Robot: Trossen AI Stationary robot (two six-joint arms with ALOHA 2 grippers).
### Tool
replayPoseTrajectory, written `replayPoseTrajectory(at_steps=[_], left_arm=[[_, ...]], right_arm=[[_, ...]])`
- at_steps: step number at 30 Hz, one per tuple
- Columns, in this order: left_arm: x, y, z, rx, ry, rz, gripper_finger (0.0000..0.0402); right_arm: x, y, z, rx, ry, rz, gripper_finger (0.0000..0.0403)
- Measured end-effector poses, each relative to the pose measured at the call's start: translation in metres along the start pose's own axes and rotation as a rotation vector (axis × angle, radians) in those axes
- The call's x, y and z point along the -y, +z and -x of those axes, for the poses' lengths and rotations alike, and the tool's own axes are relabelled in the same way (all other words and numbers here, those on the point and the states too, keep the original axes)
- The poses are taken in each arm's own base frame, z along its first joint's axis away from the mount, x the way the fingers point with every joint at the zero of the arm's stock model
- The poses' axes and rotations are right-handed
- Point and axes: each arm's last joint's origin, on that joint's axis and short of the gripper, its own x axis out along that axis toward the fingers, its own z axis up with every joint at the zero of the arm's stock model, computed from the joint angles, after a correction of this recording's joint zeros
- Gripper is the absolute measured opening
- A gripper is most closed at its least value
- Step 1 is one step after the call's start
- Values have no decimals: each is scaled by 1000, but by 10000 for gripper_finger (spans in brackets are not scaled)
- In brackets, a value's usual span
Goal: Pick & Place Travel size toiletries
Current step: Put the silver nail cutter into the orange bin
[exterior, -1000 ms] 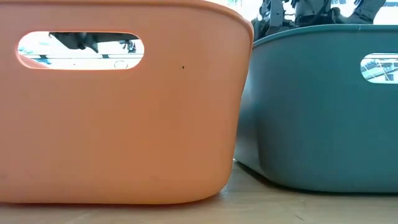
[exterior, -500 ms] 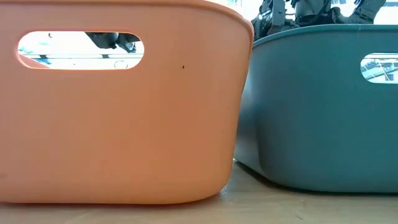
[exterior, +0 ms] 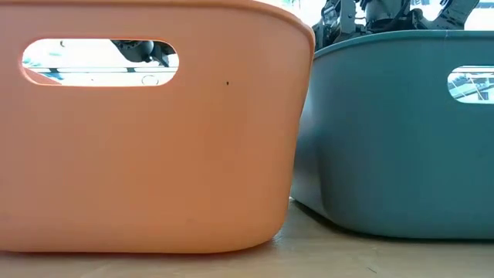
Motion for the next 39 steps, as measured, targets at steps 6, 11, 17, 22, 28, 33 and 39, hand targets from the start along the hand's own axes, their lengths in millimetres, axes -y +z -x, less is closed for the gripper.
replayPoseTrajectory(at_steps=[6,11,17,22,28,33,39], left_arm=[[-5,-2,1,-28,16,50,17],[-8,3,6,-89,12,118,9],[2,26,18,-192,-11,154,8],[25,36,28,-302,-69,116,8],[65,29,30,-418,-197,120,8],[105,11,36,-548,-240,241,8],[146,-21,50,-582,-160,416,8]], right_arm=[[0,-2,0,-20,-8,-15,61],[1,-6,0,-71,-13,-50,99],[0,3,16,-213,-80,15,164],[-5,29,44,-291,-175,22,205],[-11,50,68,-271,-181,-15,215],[-13,58,76,-247,-179,-3,205],[-13,60,76,-228,-177,27,197]])
